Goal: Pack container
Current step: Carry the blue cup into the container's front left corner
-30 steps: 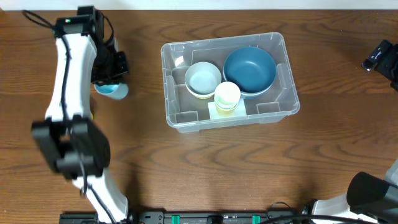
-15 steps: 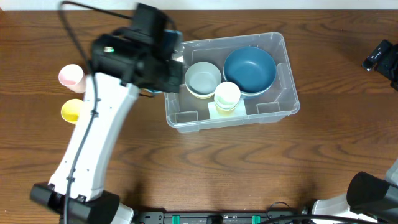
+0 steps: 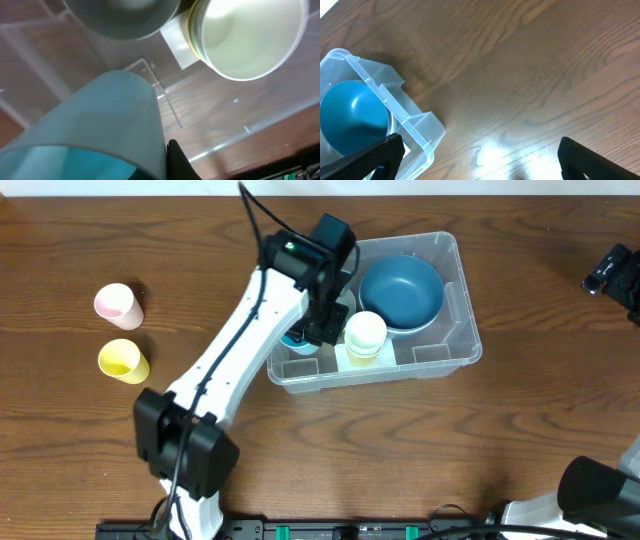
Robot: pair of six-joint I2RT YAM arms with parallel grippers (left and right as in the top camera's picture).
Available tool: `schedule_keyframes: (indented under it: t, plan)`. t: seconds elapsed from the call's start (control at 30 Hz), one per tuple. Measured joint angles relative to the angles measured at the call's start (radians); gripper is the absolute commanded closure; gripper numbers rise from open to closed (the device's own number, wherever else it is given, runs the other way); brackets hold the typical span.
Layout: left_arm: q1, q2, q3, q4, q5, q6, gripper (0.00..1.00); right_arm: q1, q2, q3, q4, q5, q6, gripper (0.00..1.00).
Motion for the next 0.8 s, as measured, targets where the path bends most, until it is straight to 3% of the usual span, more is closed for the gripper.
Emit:
schedule_keyframes:
  t: [0.2,0.6,0.8]
  plan:
    - [-0.005,0.004,-0.098,0.043,-0.003,-0.031,0.94,0.0,0.0,0.0,0.0,0.0,0.0,0.01]
    - [-0.005,0.004,-0.391,0.32,0.026,-0.109,0.93,0.0,0.0,0.0,0.0,0.0,0.0,0.01]
    - [-0.005,0.006,-0.427,0.356,0.027,-0.119,0.41,0.0,0.0,0.0,0.0,0.0,0.0,0.01]
